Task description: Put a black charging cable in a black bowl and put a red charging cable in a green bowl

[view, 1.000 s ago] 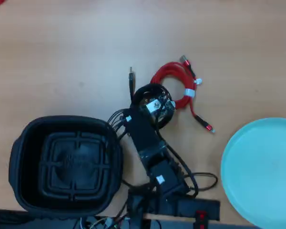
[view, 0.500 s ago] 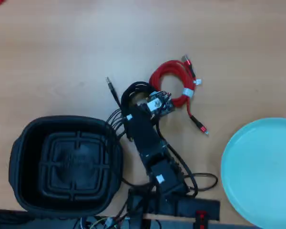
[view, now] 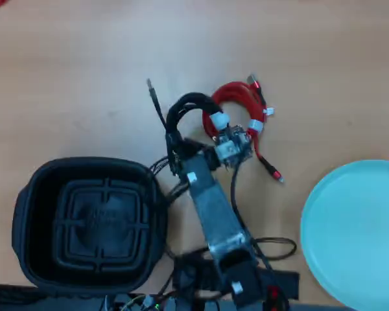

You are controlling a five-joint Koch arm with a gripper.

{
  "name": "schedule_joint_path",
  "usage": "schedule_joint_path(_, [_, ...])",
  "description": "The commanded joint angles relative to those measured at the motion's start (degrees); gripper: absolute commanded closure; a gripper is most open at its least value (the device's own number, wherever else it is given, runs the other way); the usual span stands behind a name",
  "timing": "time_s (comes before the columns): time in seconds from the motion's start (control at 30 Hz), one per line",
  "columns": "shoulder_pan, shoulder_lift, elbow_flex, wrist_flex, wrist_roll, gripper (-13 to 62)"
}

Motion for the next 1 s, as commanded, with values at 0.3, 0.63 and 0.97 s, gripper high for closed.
schedule_joint_path(0.3, [-2.81, 19.34, -9.49, -12.13, -3.43, 56.1])
schedule_joint_path(0.63, [-19.69, 19.78, -8.88, -19.07, -4.66, 56.1])
schedule_joint_path(0.97, [-38.5, 19.78, -8.88, -20.74, -16.88, 56.0])
